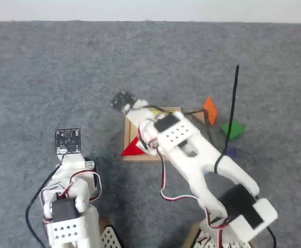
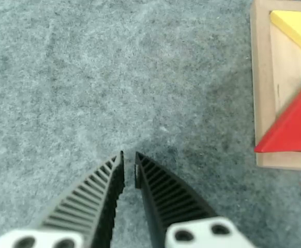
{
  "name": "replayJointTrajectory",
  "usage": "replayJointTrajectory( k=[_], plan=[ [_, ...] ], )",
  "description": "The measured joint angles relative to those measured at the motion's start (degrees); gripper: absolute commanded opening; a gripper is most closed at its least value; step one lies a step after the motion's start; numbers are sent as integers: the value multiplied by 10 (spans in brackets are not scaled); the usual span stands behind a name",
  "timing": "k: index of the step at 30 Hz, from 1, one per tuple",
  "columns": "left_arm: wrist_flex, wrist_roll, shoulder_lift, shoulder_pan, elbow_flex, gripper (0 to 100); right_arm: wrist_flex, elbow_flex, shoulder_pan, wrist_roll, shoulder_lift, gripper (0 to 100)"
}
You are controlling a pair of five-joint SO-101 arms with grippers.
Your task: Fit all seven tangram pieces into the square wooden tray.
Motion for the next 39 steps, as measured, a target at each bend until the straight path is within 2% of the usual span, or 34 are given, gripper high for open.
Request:
replayJointTrajectory(
  k=[14,22,32,39],
  plan=[
    [0,0,0,0,0,36,-117,147,-14,0,-93,263],
    [0,0,0,0,0,36,-122,143,-14,0,-52,263],
    [0,0,0,0,0,36,-122,44,-12,2,46,263],
    [0,0,0,0,0,36,-122,17,32,15,76,263]
  ],
)
